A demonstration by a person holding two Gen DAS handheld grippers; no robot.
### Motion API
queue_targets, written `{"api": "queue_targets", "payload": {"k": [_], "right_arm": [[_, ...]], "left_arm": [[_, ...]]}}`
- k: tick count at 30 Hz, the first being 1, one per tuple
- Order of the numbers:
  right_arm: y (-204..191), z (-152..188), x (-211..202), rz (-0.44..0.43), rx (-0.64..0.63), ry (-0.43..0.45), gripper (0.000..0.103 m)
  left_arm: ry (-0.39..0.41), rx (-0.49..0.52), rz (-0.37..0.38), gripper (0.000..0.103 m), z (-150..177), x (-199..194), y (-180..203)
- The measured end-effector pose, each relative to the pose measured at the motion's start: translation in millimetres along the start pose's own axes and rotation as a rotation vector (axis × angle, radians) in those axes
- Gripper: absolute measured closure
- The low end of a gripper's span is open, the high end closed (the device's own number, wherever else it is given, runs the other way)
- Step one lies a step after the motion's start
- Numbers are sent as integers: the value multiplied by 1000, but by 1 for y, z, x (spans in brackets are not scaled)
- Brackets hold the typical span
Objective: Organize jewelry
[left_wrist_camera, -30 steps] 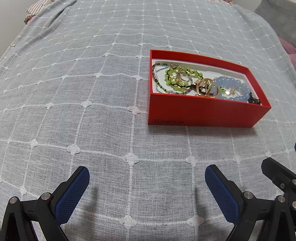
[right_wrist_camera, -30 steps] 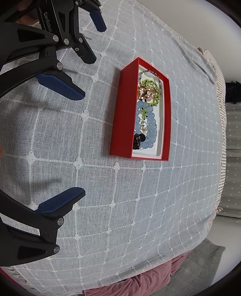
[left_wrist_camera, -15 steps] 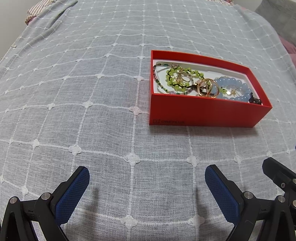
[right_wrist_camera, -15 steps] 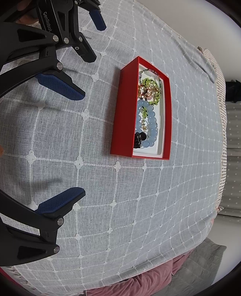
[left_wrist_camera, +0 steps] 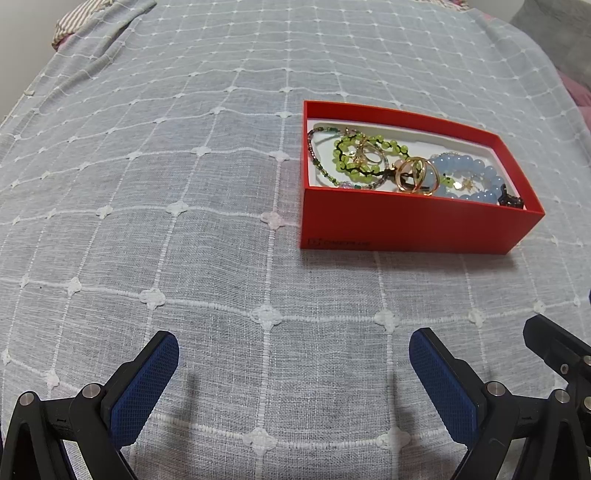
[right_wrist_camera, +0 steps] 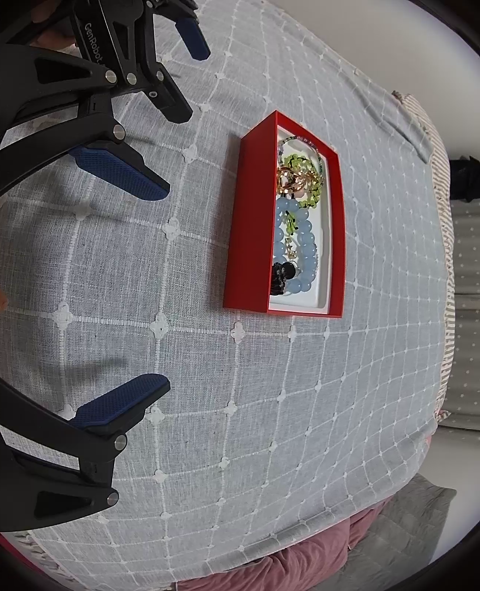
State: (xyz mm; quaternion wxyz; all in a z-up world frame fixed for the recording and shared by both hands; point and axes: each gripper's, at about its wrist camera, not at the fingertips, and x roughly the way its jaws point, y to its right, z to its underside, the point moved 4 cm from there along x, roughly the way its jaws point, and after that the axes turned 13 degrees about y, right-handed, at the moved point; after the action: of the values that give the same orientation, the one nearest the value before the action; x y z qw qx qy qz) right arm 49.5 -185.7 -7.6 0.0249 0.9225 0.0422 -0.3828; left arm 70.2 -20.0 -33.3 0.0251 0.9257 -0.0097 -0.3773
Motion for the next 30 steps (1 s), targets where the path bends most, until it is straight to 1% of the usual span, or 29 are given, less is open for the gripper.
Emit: {"api": "queue_targets", "payload": {"k": [30], "right_arm": [[1,4,2,6,7,-8,7]], "left_arm": [[-5,11,-16,1,2,1,0]]}}
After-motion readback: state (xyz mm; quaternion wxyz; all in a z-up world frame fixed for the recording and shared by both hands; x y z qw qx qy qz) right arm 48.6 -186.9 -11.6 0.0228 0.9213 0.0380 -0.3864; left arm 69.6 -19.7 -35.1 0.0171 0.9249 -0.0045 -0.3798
